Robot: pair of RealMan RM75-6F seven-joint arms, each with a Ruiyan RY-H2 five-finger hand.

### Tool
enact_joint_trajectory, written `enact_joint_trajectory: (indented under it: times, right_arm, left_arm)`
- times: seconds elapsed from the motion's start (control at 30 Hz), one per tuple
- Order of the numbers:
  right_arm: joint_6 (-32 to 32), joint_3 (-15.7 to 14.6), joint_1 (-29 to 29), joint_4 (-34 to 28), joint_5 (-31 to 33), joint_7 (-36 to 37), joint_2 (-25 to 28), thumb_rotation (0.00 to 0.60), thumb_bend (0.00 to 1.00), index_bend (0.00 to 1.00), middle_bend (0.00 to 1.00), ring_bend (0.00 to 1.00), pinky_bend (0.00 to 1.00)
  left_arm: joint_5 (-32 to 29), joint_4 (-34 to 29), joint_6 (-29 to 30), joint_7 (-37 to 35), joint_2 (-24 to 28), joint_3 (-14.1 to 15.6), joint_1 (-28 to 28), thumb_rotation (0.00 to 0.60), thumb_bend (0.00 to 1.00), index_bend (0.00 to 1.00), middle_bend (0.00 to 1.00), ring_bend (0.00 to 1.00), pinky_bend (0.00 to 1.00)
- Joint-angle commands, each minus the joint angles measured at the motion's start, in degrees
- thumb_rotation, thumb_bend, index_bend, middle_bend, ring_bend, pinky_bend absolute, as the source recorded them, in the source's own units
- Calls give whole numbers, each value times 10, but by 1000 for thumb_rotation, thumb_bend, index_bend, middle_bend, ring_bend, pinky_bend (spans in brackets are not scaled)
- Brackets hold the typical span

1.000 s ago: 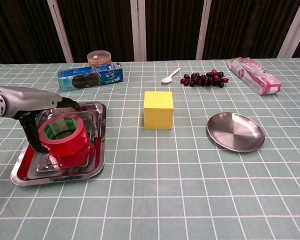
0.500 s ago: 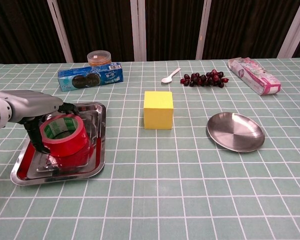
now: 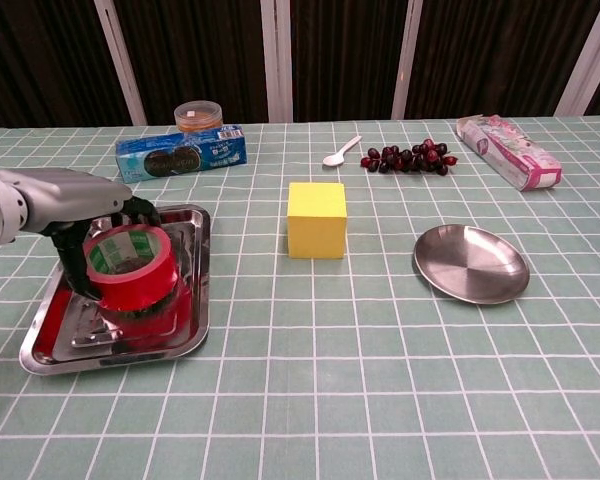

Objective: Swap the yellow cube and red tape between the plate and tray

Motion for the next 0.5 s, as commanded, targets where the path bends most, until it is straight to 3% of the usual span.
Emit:
enact_joint_trajectory:
  times: [0.03,0.27,0.5]
  right_arm:
    - [-1,2,-1,-1,1,-1,-1,600,224,55,0,24,0]
    - [-2,7,-4,0,6,-4,-3,600,224,58,0,24,0]
    - [-3,12,-5,2,7,-9,-4,600,224,59,0,24,0]
  left_arm:
    - [28,-29,7,-25,23,-7,8,600,251,243,304,254,446]
    - [104,-95,26,-81,64,-29,21,600,251,243,285,254,446]
    - [126,-34,-19,-86,-33,-61,-29,600,251,244,290,254,446]
